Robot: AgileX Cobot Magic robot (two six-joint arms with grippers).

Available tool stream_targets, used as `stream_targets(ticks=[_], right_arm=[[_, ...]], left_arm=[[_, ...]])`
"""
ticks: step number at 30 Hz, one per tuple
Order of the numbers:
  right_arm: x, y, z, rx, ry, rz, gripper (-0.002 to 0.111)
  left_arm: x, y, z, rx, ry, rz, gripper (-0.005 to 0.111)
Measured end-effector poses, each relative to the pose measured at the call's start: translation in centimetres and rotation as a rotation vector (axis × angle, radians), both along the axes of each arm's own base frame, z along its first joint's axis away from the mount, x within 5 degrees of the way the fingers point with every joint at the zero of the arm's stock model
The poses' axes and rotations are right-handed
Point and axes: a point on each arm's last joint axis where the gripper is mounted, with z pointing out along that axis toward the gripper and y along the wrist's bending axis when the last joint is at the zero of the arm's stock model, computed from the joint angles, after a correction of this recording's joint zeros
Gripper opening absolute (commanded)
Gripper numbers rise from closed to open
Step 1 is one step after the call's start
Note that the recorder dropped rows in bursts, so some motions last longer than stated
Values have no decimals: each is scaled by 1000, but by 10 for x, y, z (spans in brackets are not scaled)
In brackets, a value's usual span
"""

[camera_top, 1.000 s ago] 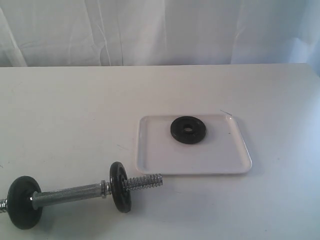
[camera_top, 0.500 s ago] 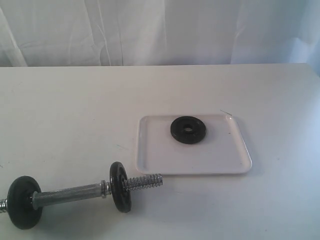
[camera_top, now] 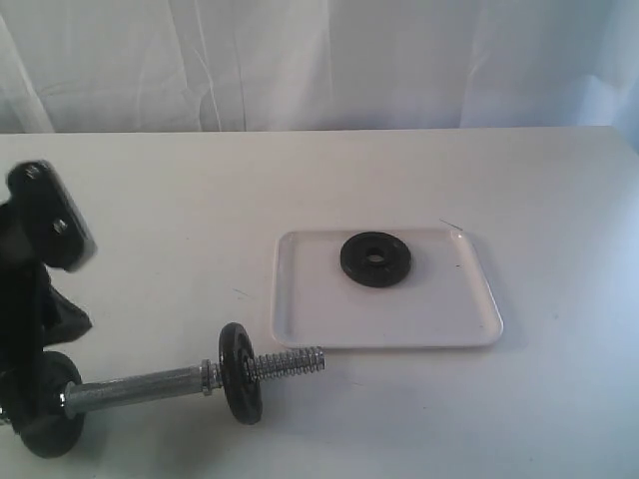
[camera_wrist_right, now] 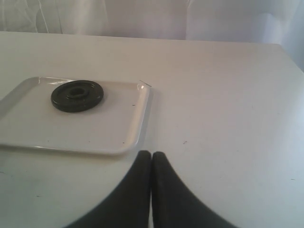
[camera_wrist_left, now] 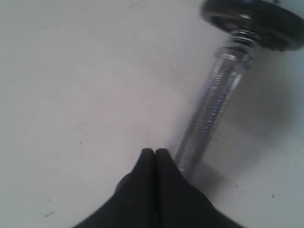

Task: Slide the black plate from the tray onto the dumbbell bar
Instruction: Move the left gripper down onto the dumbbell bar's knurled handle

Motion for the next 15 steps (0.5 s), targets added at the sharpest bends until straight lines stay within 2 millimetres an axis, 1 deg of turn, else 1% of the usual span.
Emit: stream_targets(ticks=[1, 4, 6, 7, 8, 9, 10, 11, 12, 13, 15], right_arm=[[0, 0, 0, 0, 0, 0, 0], [0, 0, 0, 0, 0, 0, 0], [0, 0, 0, 0, 0, 0, 0], [0, 0, 0, 1, 0, 0, 0], [0, 0, 0, 1, 0, 0, 0], [0, 0, 0, 1, 0, 0, 0], [0, 0, 0, 1, 0, 0, 0], [0, 0, 0, 1, 0, 0, 0], [0, 0, 0, 1, 0, 0, 0], [0, 0, 0, 1, 0, 0, 0], [0, 0, 0, 1, 0, 0, 0]], left_arm=[[-2, -5, -4, 39, 9, -81, 0], [-1, -9, -9, 82, 18, -153, 0], [1, -11, -8, 82, -22, -177, 7], [2, -11, -9, 79, -36, -183, 20], [2, -11, -10, 78, -50, -190, 30], [2, -11, -11, 76, -56, -191, 53], [2, -11, -13, 71, -65, -193, 67], [2, -12, -15, 64, -69, -192, 91], [1, -11, -19, 53, -83, -188, 101], [1, -11, -21, 46, -97, -188, 105], [1, -11, -25, 28, -128, -184, 105]])
